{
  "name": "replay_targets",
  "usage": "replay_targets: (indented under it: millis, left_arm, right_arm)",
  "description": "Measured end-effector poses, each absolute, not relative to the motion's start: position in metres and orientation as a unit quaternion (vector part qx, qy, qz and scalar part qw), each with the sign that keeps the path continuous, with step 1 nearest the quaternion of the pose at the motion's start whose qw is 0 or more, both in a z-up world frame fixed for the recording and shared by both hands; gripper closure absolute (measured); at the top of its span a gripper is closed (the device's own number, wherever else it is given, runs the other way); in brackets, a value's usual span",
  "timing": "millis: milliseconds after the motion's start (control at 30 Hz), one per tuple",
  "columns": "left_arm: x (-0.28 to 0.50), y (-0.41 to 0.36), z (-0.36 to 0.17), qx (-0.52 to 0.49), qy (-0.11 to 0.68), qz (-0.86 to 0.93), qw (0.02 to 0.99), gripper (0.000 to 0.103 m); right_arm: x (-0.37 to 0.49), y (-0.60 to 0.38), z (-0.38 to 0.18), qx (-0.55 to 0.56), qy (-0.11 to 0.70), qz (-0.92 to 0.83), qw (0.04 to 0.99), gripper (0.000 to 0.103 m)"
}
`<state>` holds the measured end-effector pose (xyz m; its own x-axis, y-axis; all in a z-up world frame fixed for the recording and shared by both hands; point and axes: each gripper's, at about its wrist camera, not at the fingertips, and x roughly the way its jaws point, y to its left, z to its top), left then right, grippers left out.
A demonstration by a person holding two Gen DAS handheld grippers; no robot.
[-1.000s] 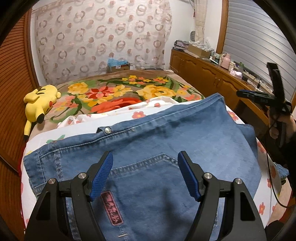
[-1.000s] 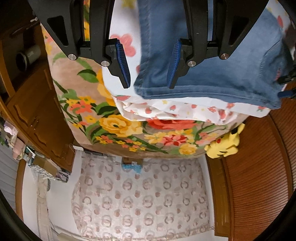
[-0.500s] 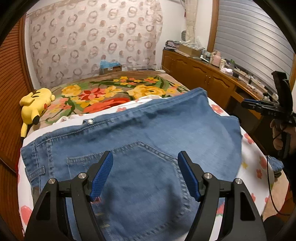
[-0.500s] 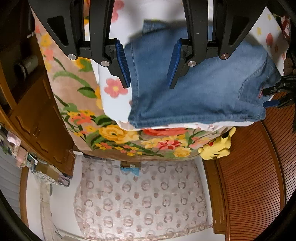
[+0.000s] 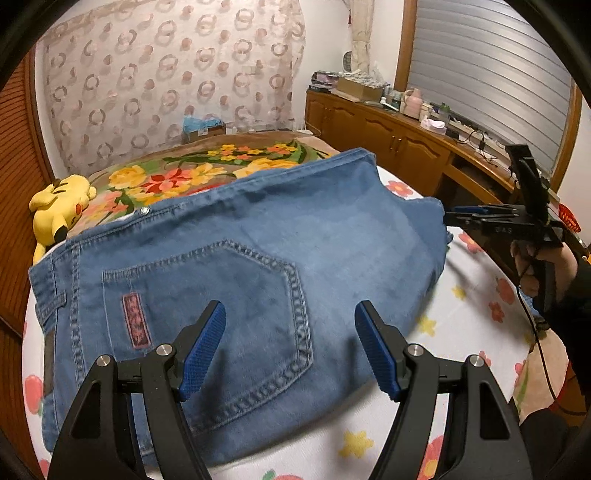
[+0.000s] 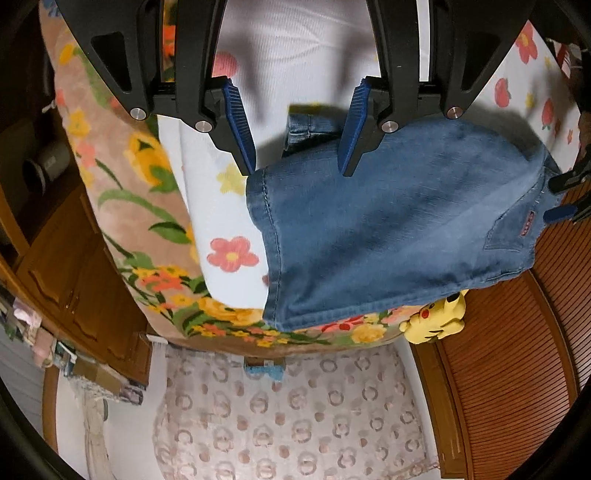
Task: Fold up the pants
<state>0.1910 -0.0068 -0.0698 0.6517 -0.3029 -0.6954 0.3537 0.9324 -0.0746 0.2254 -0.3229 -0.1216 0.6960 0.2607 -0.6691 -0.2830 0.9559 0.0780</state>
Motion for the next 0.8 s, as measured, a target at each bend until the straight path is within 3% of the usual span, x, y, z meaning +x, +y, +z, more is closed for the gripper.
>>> replay_targets:
  millis: [800]
  left_arm:
    - [0.199, 0.042, -0.104, 0.013, 0.409, -0.113, 0.905, 0.030]
  right_arm:
    - [0.213, -0.314, -0.138, -0.067, 0.398, 0.155, 0.902, 0.055]
